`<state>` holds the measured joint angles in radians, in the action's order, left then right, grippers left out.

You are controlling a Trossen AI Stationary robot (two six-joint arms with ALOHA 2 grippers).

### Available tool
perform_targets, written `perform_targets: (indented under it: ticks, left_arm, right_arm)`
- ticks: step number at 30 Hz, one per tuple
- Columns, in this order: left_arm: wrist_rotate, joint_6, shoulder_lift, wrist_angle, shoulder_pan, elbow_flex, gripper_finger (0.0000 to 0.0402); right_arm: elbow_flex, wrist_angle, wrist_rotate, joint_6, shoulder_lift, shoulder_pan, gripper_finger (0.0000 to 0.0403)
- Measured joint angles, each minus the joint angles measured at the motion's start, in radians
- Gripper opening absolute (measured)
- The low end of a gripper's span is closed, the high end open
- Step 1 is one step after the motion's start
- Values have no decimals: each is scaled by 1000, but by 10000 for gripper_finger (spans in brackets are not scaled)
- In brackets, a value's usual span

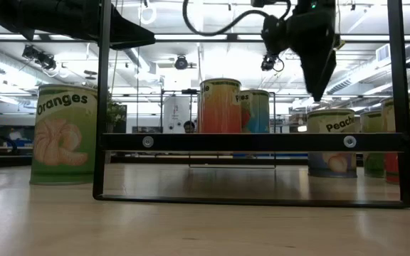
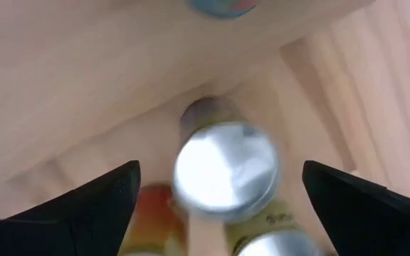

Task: Pick and place cans onto a shelf
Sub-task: Put the canned peaches on the shelf

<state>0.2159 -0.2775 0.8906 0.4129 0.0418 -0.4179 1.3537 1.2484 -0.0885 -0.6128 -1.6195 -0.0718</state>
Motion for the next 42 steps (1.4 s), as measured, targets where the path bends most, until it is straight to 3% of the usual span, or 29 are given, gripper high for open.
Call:
perform_targets:
  ticks: [5, 21, 42]
  left_arm:
    - [0, -1, 0, 0, 0, 0, 245]
    - [0, -2, 0, 0, 0, 0, 245]
    - [0, 5, 0, 0, 0, 0, 245]
  right_arm:
    - [-2, -2, -79, -31, 1, 16, 400]
    - [-71, -99, -71, -65, 1, 16, 400]
    - [-226, -178, 56, -69, 1, 15, 397]
